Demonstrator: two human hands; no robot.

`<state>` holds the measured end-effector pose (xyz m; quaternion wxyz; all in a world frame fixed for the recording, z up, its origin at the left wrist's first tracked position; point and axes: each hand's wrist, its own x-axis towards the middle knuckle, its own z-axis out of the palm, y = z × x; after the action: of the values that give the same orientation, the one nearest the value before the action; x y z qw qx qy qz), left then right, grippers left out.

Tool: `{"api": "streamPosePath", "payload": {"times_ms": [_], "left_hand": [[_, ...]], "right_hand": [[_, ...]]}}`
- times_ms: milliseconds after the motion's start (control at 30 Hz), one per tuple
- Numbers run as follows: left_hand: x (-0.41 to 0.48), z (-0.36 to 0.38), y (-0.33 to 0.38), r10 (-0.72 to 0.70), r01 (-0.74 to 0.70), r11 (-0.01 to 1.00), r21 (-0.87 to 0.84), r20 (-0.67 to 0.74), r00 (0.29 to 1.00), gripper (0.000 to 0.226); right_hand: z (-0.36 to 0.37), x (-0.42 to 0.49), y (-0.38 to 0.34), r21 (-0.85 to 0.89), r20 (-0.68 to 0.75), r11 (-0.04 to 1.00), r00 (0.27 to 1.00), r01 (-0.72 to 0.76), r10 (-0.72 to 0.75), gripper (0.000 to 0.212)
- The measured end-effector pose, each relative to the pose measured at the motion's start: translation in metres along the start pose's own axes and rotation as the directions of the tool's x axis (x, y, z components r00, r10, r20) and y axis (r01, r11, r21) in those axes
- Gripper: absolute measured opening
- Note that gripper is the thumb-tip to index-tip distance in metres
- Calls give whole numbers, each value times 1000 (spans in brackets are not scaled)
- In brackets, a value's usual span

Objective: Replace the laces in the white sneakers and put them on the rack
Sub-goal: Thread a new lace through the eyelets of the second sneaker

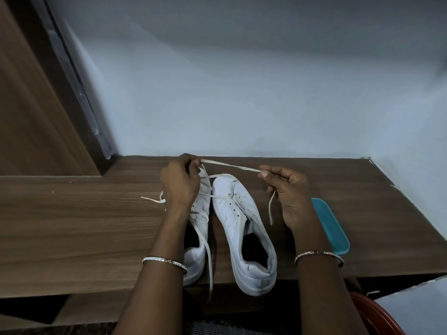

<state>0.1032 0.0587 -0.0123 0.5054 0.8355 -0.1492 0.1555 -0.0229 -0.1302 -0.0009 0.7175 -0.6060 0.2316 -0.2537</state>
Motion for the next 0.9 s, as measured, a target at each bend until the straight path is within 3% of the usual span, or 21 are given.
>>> {"api": "streamPosePath", "payload": {"times_ms": [267, 367, 433, 500, 633, 800, 900], "left_hand": [[0, 0, -4, -113, 111, 992, 58, 42, 993, 27], [-3, 1, 4, 68, -70, 997, 18, 114, 991, 34], [-6, 5, 15, 225, -207, 973, -105, 207, 952, 40], [-12, 9, 30, 303, -238, 947, -217, 351, 886, 39], [-23, 20, 39, 357, -251, 930, -268, 507, 784, 19], [-20, 19, 31, 354, -271, 934, -232, 510, 784, 26], [-13, 15, 21, 330, -293, 944, -152, 469, 819, 30]], "right_hand": [[-3, 0, 3, -122, -79, 987, 991, 102, -112, 18], [4, 0, 2, -202, -51, 966, 983, 163, -177, 22], [11, -1, 1, -216, 15, 957, 981, 192, -194, 29], [21, -3, 1, -277, 81, 934, 974, 228, -213, 26], [34, -7, 3, -420, 209, 829, 928, 369, -307, 35], [33, -9, 5, -455, 199, 795, 915, 402, -349, 19], [27, -9, 3, -459, 167, 797, 920, 392, -356, 13]]}}
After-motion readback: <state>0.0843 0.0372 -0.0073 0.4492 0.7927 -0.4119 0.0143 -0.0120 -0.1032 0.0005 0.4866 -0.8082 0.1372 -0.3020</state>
